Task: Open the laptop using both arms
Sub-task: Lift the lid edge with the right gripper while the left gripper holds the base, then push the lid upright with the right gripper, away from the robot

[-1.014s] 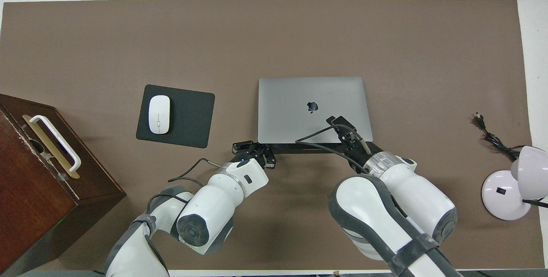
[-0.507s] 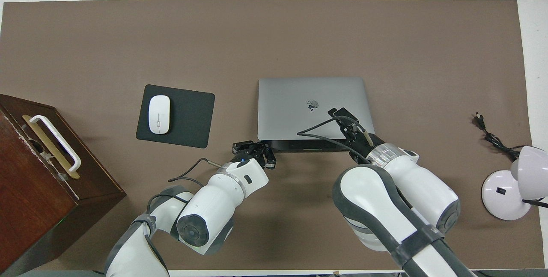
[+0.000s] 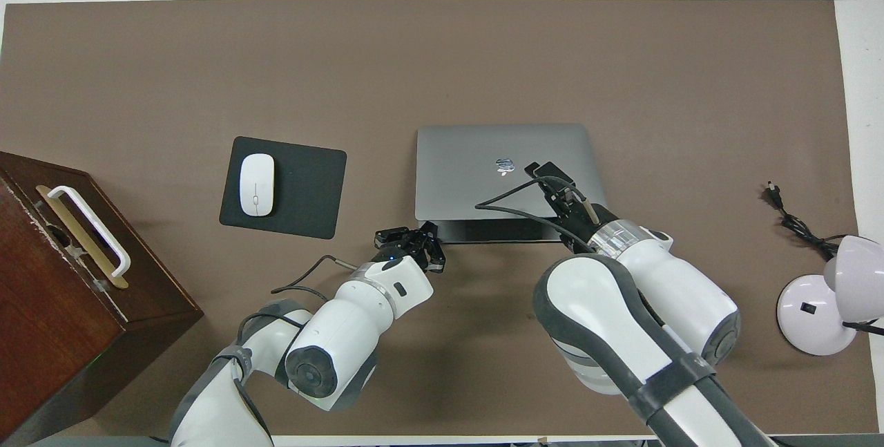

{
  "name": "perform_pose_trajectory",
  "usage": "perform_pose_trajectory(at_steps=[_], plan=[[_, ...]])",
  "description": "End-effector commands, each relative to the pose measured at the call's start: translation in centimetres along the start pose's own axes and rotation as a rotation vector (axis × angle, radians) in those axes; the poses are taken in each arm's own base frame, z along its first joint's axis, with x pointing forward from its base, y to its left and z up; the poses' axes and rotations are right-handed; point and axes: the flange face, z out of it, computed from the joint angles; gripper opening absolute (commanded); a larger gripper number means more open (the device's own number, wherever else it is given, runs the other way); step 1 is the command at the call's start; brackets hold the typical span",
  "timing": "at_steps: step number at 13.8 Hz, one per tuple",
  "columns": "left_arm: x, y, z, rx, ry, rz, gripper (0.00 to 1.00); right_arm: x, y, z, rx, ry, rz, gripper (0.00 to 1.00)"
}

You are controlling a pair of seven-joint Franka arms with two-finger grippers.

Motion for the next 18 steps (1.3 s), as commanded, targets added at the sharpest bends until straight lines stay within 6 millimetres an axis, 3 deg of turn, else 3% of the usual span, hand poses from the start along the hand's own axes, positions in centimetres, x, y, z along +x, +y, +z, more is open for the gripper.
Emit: perform_pose_trajectory(at_steps=[1, 13, 18], plan=[[-1.0, 0.4, 1.3, 0.002, -0.012, 0.016, 0.00, 0.8, -2.7, 0.8, 0.050, -0.002, -0.011, 1.00], [-1.0, 0.4, 1.3, 0.002, -0.013, 0.016, 0.00, 4.0, -6.6, 1.3, 0.121, 0.003, -0.004, 1.00], [-1.0, 0.4, 1.3, 0.002, -0.013, 0.016, 0.00, 5.7, -9.5, 1.4, 0.177, 0.006, -0.001, 1.00]])
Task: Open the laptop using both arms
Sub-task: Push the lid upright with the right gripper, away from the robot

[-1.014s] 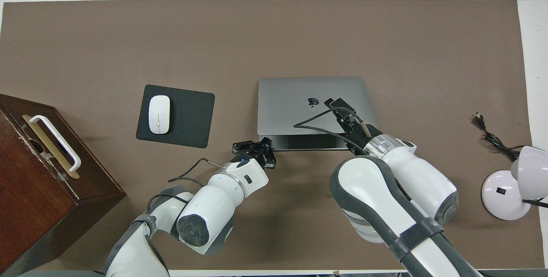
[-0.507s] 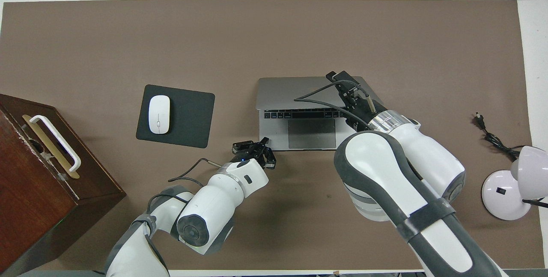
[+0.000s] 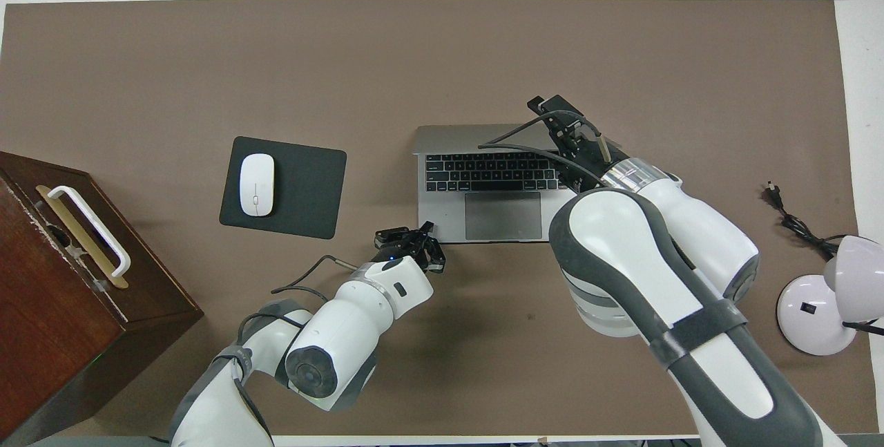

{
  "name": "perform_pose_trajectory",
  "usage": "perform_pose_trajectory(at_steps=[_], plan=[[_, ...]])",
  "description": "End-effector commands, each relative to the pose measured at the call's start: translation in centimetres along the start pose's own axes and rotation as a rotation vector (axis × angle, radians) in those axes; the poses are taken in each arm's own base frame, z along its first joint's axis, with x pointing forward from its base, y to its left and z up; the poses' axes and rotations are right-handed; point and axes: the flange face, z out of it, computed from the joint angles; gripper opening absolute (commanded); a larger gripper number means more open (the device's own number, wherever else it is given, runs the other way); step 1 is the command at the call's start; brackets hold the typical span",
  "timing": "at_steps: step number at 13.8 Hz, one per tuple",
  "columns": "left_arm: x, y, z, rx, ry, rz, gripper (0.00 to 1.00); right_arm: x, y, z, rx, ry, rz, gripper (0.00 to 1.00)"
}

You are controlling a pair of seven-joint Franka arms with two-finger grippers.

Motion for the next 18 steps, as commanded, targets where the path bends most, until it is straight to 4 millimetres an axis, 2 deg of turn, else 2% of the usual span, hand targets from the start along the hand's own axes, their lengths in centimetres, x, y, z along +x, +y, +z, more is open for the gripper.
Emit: perform_pose_trajectory(at_steps=[1, 8, 13, 18], plan=[[-1.0, 0.4, 1.3, 0.002, -0.014, 0.015, 0.00, 1.3, -2.7, 0.9, 0.056, 0.001, -0.019, 1.00], [-1.0, 0.4, 1.3, 0.003, -0.013, 0.014, 0.00, 2.7, -4.7, 2.5, 0.086, 0.013, -0.018, 1.00], [-1.0, 0.4, 1.3, 0.003, -0.013, 0.012, 0.00, 3.3, -4.8, 4.7, 0.081, 0.027, -0.028, 1.00], [-1.0, 0.4, 1.3, 0.003, -0.013, 0.012, 0.00, 5.0, -5.2, 5.8, 0.089, 0.040, -0.026, 1.00]])
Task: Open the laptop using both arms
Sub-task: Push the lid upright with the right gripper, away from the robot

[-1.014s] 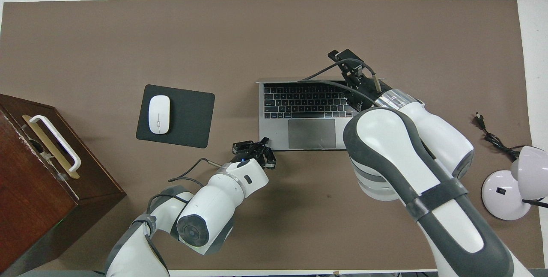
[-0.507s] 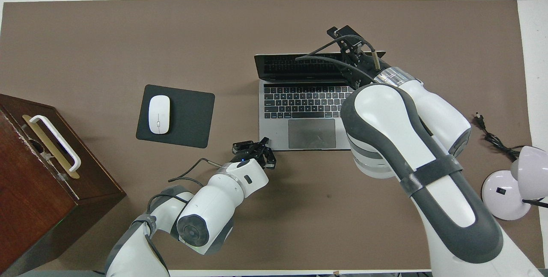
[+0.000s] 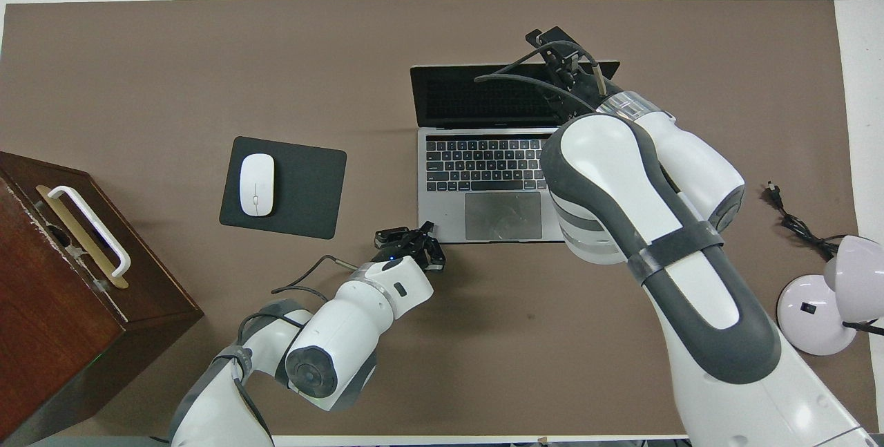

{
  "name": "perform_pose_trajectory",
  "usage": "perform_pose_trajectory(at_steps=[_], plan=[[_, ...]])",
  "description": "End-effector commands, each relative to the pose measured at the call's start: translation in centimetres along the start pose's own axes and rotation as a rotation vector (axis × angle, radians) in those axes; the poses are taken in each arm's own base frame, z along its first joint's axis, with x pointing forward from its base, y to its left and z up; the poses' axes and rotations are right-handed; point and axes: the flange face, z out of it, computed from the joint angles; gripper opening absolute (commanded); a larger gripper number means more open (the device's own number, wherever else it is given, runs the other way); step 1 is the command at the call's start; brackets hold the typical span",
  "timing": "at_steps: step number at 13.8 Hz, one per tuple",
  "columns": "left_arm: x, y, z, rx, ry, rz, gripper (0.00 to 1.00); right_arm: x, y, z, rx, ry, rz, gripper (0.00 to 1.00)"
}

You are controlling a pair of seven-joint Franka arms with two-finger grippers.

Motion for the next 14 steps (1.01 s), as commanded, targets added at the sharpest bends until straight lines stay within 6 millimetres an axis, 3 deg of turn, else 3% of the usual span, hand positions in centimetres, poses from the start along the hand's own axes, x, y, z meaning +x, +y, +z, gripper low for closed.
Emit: perform_pose_trajectory(at_steps=[1, 6, 11, 14], plan=[[-1.0, 0.4, 1.3, 0.003, -0.013, 0.012, 0.00, 1.4, -0.9, 1.1, 0.028, -0.017, -0.017, 1.00], [-1.0, 0.4, 1.3, 0.003, -0.013, 0.011, 0.00, 2.2, -1.6, 1.9, 0.042, -0.007, -0.016, 1.00], [-1.0, 0.3, 1.3, 0.004, -0.013, 0.008, 0.00, 1.0, -1.0, 2.0, 0.029, -0.009, -0.017, 1.00], [-1.0, 0.1, 1.3, 0.007, -0.014, 0.003, 0.00, -4.0, -1.3, 1.8, 0.027, 0.013, -0.029, 1.00]])
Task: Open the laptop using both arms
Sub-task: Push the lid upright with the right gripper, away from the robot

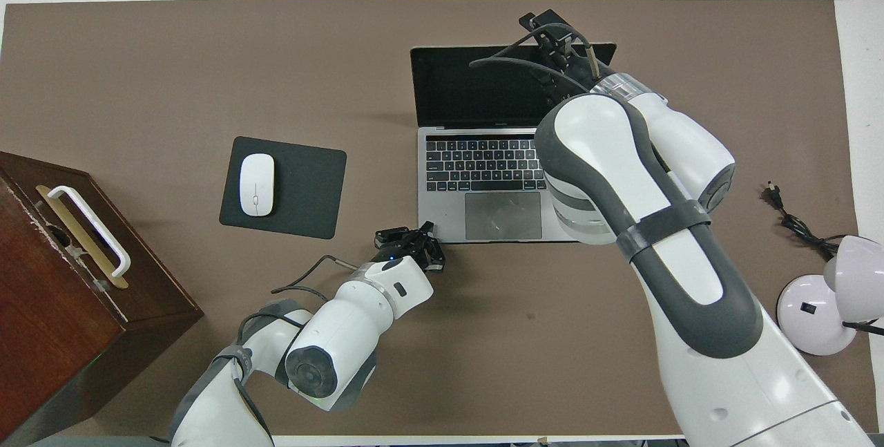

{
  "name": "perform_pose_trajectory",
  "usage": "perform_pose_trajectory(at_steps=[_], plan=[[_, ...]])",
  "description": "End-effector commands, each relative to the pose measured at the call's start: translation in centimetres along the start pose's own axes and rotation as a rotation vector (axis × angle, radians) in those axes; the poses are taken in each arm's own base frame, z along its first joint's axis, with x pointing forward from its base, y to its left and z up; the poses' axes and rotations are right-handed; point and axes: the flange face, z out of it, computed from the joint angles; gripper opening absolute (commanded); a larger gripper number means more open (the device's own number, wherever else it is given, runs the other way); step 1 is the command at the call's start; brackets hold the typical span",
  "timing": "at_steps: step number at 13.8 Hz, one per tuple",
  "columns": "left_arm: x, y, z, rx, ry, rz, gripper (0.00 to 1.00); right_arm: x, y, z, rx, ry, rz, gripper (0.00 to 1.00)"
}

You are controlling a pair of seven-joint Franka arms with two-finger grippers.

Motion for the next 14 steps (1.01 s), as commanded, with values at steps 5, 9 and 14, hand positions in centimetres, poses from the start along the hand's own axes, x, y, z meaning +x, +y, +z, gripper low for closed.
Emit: perform_pose_trajectory(at_steps=[5, 9, 14], plan=[[-1.0, -0.1, 1.3, 0.009, -0.015, 0.001, 0.00, -10.1, -1.5, -2.5, 0.027, 0.005, 0.042, 1.00], [-1.0, 0.0, 1.3, 0.009, -0.015, -0.006, 0.00, -11.0, -6.2, -5.4, 0.124, -0.026, 0.046, 1.00], [0.6, 0.4, 0.1, -0.005, 0.021, -0.078, 0.00, -11.8, -11.1, -10.3, 0.237, -0.054, 0.063, 1.00]])
